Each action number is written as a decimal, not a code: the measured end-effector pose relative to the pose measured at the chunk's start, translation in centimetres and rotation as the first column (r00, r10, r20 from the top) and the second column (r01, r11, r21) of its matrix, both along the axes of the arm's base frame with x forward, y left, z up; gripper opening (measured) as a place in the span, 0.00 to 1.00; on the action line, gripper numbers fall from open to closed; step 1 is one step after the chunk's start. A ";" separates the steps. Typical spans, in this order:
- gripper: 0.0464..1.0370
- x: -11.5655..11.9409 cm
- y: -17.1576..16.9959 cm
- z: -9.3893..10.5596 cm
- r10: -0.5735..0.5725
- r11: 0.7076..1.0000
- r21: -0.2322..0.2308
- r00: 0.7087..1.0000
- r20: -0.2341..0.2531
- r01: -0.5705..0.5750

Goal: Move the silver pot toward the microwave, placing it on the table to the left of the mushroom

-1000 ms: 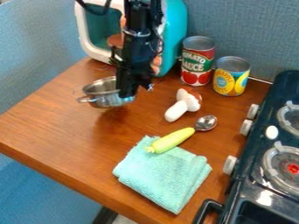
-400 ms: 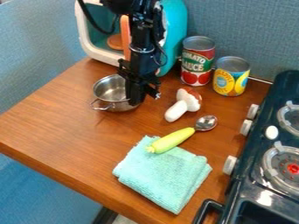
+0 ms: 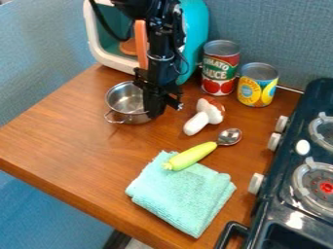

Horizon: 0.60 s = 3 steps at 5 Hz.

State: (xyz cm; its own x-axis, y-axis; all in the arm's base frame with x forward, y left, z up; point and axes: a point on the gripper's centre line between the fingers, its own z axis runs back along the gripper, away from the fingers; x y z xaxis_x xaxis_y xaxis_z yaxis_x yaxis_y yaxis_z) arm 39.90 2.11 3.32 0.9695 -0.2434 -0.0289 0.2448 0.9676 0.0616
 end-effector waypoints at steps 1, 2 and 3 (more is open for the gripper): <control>0.26 -1.5 -0.2 -0.1 0.148 0.989 -0.011 0.988 0.047 -0.148; 0.54 -2.6 0.9 4.8 0.229 0.973 -0.081 0.956 0.183 -0.217; 0.85 -3.9 2.5 9.7 0.223 0.974 -0.092 0.930 0.293 -0.205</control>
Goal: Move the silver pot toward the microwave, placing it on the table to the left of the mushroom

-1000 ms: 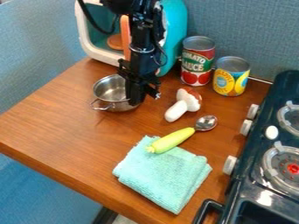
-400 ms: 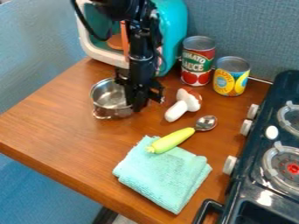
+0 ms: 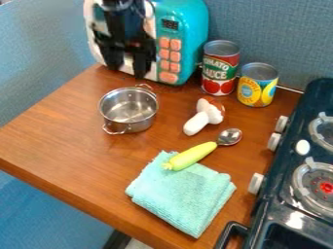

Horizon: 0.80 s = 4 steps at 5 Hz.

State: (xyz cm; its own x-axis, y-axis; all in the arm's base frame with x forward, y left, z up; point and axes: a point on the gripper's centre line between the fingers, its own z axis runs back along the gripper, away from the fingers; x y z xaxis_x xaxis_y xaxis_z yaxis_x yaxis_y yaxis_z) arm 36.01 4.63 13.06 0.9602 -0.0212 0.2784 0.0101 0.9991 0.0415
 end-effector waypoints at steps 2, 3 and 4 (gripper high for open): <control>0.97 -4.3 -0.2 1.1 -0.151 0.987 -0.093 0.967 -0.207 0.134; 0.96 -5.8 -0.9 0.5 -0.202 0.976 -0.126 0.946 -0.253 0.175; 0.96 -6.4 -2.1 -1.5 -0.223 0.974 -0.102 0.939 -0.262 0.202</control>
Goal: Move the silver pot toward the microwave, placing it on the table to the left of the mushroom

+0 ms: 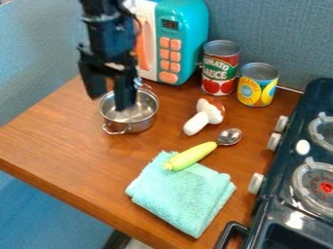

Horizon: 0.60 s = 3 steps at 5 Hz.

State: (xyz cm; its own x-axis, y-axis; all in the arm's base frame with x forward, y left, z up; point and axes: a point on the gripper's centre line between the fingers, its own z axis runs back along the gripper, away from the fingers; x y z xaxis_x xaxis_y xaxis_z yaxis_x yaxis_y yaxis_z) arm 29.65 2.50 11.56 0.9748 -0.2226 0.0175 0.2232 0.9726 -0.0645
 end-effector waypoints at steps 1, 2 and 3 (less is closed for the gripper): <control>0.96 0.9 -2.6 -0.8 -0.064 0.997 0.041 0.996 0.064 0.062; 0.96 1.4 -3.6 -0.9 -0.071 0.997 0.048 0.993 0.098 0.066; 0.96 1.2 -4.0 -2.0 -0.086 0.996 0.019 0.996 -0.001 0.086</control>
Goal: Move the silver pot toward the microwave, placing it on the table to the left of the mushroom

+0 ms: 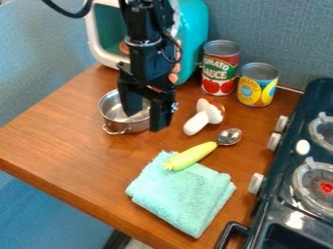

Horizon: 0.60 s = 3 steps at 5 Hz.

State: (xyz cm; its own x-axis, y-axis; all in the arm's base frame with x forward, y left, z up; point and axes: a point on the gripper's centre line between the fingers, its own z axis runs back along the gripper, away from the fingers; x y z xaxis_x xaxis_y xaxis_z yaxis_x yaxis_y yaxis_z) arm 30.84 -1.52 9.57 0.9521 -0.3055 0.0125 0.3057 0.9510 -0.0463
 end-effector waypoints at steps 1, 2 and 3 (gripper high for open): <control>0.96 -0.1 0.0 0.0 -0.005 1.000 0.000 1.000 -0.006 0.005; 0.96 -0.1 0.0 0.0 -0.005 1.000 0.000 1.000 -0.007 0.005; 0.96 -0.1 0.0 0.0 -0.005 1.000 0.000 1.000 -0.006 0.005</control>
State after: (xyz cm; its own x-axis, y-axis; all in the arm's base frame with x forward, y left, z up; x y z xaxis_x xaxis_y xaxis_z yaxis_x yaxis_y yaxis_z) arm 30.76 -1.52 9.60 0.9506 -0.3102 0.0069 0.3102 0.9495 -0.0481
